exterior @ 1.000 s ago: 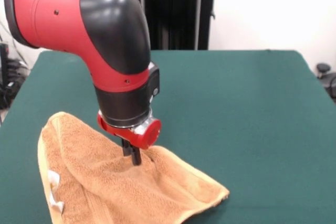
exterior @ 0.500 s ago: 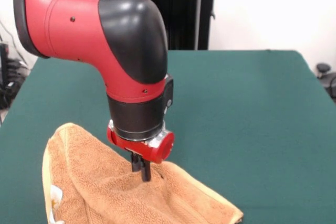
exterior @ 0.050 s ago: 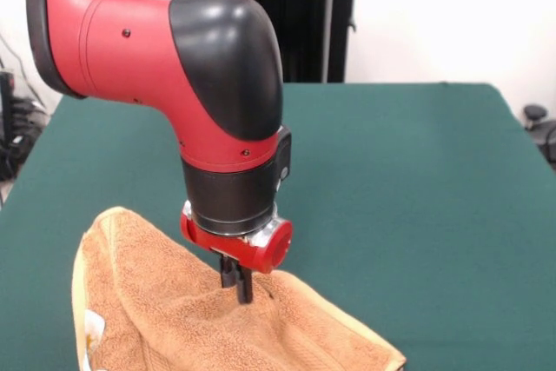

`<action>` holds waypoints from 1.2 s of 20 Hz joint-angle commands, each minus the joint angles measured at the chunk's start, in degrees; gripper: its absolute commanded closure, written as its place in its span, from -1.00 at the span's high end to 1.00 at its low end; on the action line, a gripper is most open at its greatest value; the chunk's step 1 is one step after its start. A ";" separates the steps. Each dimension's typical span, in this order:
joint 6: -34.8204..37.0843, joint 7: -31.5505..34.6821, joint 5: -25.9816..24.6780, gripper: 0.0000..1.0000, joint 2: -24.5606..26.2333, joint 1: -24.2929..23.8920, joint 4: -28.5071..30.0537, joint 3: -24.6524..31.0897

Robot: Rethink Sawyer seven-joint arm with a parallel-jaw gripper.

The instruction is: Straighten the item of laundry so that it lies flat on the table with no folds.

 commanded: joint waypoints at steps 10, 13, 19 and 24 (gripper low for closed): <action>-4.17 3.74 -0.10 -1.00 1.71 2.49 5.50 5.41; -5.27 5.34 -0.88 -1.00 1.04 3.23 6.72 3.76; -5.91 7.46 -2.04 1.00 0.66 5.00 7.68 0.96; -3.77 6.93 -1.47 1.00 1.05 5.02 6.52 0.60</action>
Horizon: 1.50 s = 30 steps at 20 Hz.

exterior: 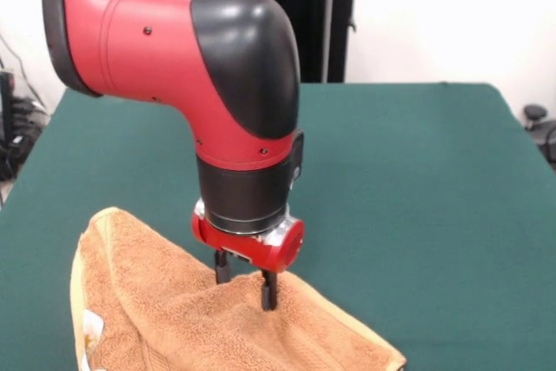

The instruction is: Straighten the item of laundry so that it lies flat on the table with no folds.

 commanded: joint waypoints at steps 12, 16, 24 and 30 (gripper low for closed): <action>-4.95 8.83 -1.87 1.00 -3.48 5.48 15.47 -1.41; -6.52 8.69 -2.21 1.00 -5.78 5.77 19.25 -2.00; -9.18 7.52 -1.80 1.00 -6.66 5.17 22.48 -1.51; -13.12 7.48 -1.77 1.00 -3.07 4.96 20.44 -0.89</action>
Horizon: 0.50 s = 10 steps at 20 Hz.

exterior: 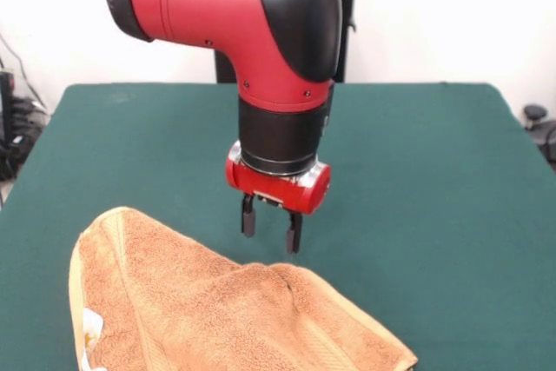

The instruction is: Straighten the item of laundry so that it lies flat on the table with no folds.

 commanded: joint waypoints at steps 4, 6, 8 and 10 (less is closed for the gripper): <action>-11.74 9.95 -1.45 1.00 8.80 3.38 2.70 0.65; -14.48 10.49 -0.72 1.00 11.55 3.49 0.94 0.83; -15.98 11.32 0.05 1.00 13.56 4.63 -1.19 -0.36; -16.79 11.59 1.02 1.00 14.99 5.36 -2.67 -1.03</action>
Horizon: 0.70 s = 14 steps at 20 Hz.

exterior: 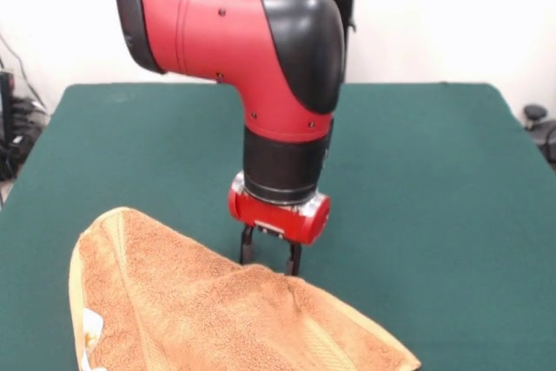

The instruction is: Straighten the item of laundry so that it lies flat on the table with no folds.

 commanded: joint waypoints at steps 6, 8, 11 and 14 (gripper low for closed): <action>-5.91 11.86 2.96 1.00 11.34 5.49 -3.12 -1.07; -4.87 11.68 3.35 1.00 11.12 5.70 -3.30 -1.26; -3.68 10.77 3.99 1.00 10.68 5.41 -3.25 -0.86; -3.40 10.25 4.39 1.00 10.42 5.38 -3.30 -0.80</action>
